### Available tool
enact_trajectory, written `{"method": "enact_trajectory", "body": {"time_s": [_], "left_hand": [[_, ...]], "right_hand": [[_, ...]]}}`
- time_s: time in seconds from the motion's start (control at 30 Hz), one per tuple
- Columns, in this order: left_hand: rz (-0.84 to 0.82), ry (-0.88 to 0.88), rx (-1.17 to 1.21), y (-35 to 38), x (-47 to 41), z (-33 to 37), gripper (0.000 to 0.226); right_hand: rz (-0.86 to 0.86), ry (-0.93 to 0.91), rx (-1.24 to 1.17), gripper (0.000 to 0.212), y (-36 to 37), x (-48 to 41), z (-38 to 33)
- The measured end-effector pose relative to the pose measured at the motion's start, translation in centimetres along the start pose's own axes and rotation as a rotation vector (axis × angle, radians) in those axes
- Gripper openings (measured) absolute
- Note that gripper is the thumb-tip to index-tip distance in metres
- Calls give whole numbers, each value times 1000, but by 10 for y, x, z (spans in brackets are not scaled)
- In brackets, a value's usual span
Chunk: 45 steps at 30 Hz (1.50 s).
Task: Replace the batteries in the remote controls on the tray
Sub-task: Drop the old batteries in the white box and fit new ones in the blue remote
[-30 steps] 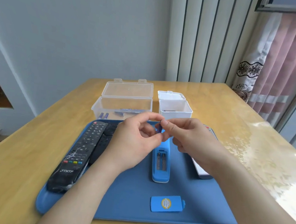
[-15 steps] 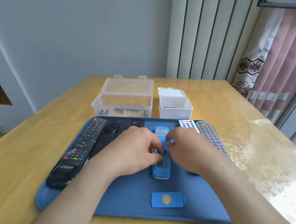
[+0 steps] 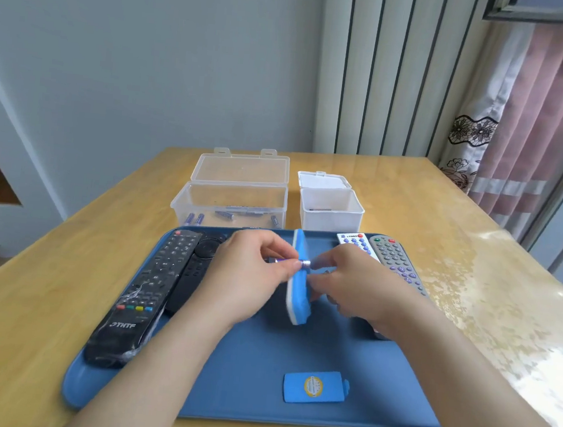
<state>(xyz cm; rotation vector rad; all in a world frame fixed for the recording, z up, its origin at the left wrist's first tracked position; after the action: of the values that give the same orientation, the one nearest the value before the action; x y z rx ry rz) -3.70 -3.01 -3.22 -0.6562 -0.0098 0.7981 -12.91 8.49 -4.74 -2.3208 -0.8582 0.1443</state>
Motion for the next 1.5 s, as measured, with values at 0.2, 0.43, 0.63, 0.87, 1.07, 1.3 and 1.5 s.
{"method": "enact_trajectory", "body": {"time_s": [0.2, 0.43, 0.63, 0.87, 1.07, 1.3, 1.5], "left_hand": [[-71, 9, -229, 2, 3, -1, 8], [51, -92, 102, -8, -2, -1, 11], [-41, -132, 471, 0, 9, 18, 8], [367, 497, -101, -20, 17, 42, 5], [254, 588, -132, -10, 21, 47, 19], [1, 524, -44, -2, 18, 44, 30], [66, 437, 13, -10, 14, 40, 30]], "right_hand": [[18, -68, 113, 40, 0, 1, -2], [59, -1, -193, 25, -9, -3, 1], [-176, 33, -824, 30, 1, 9, -10], [80, 77, -961, 20, -7, 3, -5], [131, 30, -1027, 23, -6, 8, -11], [142, -10, -1068, 27, -13, 10, -13], [124, -83, -987, 27, -9, 10, -15]]}}
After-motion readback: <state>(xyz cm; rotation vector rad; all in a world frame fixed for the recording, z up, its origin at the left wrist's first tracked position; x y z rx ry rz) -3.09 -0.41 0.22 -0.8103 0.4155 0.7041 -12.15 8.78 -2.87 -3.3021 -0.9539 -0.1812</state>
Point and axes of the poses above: each hand's wrist, its own x-axis away from the middle knuckle, its own y-axis out of the palm, z = x × y, the point moved 6 cm from there along -x, towards the middle knuckle, and after that the axes turned 8 degrees about z, right-handed, at the moved point
